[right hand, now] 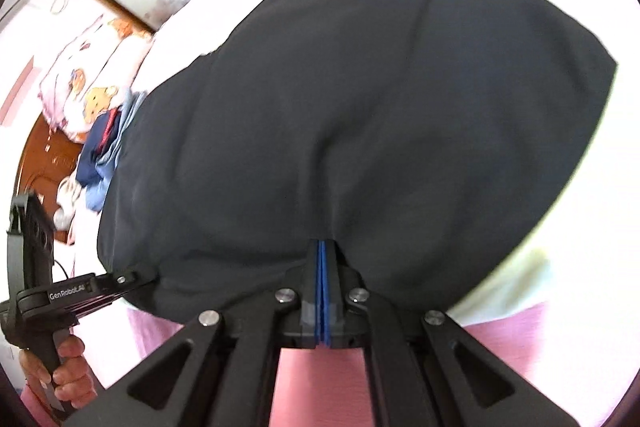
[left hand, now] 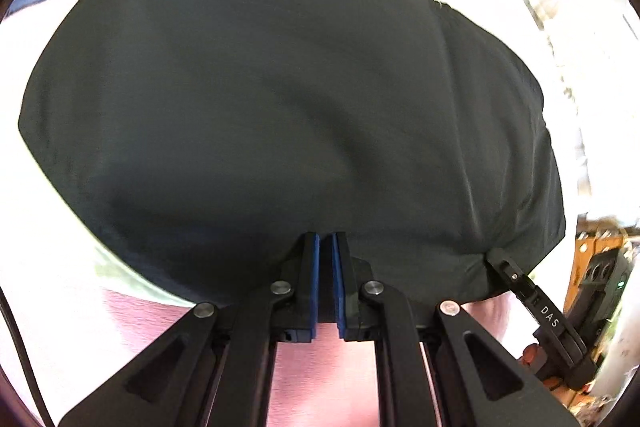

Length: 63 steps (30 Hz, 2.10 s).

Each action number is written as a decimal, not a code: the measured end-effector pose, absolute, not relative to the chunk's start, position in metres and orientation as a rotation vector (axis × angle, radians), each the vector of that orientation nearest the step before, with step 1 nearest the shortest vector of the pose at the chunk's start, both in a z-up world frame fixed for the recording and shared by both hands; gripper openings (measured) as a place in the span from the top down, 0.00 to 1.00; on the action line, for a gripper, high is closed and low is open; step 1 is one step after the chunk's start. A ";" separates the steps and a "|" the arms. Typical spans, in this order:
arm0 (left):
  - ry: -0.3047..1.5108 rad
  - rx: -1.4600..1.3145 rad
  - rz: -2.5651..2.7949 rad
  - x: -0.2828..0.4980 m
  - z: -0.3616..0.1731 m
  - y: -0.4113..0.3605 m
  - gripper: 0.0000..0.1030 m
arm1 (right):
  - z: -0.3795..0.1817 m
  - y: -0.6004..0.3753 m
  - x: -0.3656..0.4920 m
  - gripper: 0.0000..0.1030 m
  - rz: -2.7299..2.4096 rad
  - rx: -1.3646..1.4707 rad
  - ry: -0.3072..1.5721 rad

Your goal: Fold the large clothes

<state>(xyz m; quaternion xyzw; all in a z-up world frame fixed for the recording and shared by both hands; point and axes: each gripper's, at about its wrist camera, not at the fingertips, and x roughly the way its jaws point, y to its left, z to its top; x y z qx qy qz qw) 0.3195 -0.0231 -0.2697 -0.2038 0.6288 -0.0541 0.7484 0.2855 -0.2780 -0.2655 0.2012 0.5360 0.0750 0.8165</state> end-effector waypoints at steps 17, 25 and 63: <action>1.291 -0.455 0.158 0.302 -0.262 0.072 0.94 | -0.255 -0.343 0.268 1.00 -0.269 0.281 1.096; 1.314 -0.378 0.236 0.302 -0.272 0.088 0.94 | -0.256 -0.359 0.255 1.00 -0.315 0.296 1.113; 1.439 -0.348 -0.113 0.356 -0.234 -0.046 0.94 | -0.202 -0.184 0.307 1.00 0.226 0.320 1.235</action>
